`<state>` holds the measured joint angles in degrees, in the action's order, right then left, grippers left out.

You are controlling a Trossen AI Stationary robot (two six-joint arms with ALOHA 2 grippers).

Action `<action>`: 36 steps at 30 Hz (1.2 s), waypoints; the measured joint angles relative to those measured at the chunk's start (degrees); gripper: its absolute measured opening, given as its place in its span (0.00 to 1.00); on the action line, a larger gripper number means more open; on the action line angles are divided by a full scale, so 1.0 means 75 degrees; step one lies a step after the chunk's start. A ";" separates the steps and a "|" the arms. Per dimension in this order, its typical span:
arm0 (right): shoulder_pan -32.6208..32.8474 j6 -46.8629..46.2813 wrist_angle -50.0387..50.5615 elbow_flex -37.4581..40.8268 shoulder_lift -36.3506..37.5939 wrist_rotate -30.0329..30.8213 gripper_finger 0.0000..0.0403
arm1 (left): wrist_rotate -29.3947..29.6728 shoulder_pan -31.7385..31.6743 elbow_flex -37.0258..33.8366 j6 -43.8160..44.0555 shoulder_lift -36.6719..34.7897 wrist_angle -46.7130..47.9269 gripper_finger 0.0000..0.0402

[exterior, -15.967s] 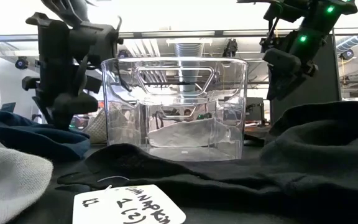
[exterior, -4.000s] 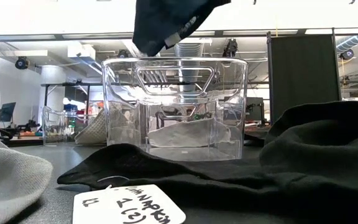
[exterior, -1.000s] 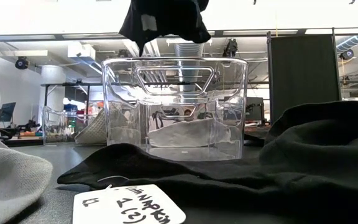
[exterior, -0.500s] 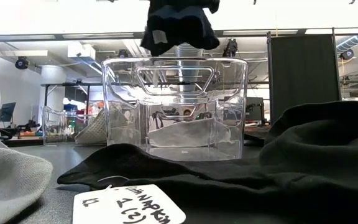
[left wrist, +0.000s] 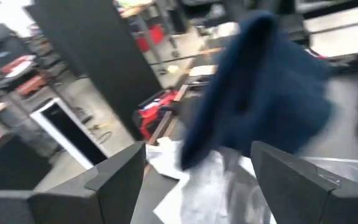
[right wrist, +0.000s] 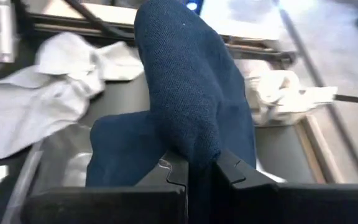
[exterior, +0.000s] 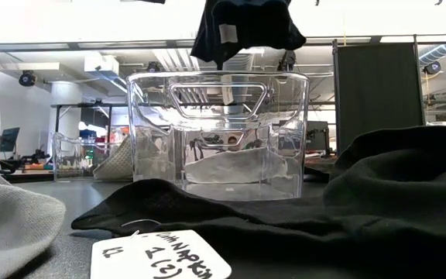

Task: Sort towels by color in basket
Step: Put the blue towel into the bottom transparent bin

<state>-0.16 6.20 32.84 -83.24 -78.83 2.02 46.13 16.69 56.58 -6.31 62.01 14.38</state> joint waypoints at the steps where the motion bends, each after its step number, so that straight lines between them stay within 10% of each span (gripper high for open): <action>1: -0.0016 -0.0021 0.0006 0.0000 -0.0063 -0.0169 0.03 | 0.0228 0.0000 0.0000 0.0003 -0.0033 -0.0002 0.69; 7: -0.0017 -0.0127 -0.0009 0.0005 -0.0612 -0.0338 0.03 | 0.1373 -0.0003 0.0000 0.0325 -0.0211 -0.0037 0.69; 16: -0.0242 -0.1796 -0.0036 0.0006 -0.1543 -0.0271 0.03 | 0.1382 0.0000 0.0000 0.0347 -0.0494 -0.0040 0.69; 36: -0.0274 -0.1179 -0.0080 0.0006 -0.2819 -0.0300 0.03 | 0.1369 0.0000 0.0000 0.0405 -0.0321 -0.0023 0.69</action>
<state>-2.22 -2.64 32.24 -83.20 -99.97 -0.23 56.40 16.69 56.58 -3.27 59.60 14.21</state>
